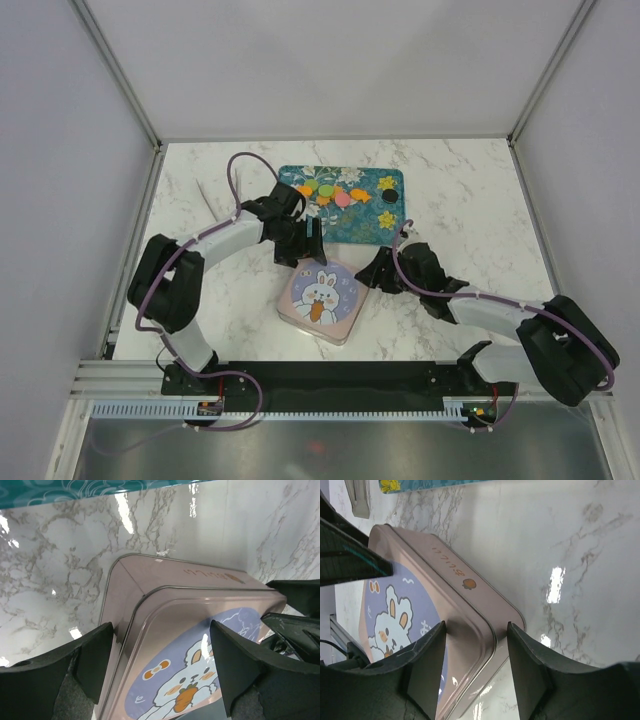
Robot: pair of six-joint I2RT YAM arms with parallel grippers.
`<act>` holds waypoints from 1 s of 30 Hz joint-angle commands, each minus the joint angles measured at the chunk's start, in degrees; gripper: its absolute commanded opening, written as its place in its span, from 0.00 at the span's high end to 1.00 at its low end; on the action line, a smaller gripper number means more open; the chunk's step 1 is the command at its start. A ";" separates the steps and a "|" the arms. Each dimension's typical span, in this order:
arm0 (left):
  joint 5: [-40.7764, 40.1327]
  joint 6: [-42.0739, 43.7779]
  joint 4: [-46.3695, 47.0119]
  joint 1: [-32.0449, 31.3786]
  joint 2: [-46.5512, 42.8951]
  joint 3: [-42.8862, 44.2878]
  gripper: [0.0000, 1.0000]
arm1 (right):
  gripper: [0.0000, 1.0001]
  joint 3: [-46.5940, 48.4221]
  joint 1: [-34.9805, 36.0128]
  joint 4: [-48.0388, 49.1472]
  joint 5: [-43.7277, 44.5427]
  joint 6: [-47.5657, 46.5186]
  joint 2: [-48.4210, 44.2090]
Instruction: Pack the cookies
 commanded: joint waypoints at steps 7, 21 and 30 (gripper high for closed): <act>2.08 0.74 4.22 -0.37 2.35 0.66 0.17 | 0.38 -2.88 1.60 -11.11 2.23 2.17 -7.60; 0.06 -8.57 16.35 -0.37 -0.55 -15.69 0.30 | 0.21 3.27 4.68 -12.45 2.85 0.32 -2.15; -0.20 -16.57 25.67 -0.90 -3.18 -24.92 0.43 | 0.26 7.14 4.77 -11.57 2.32 0.14 5.23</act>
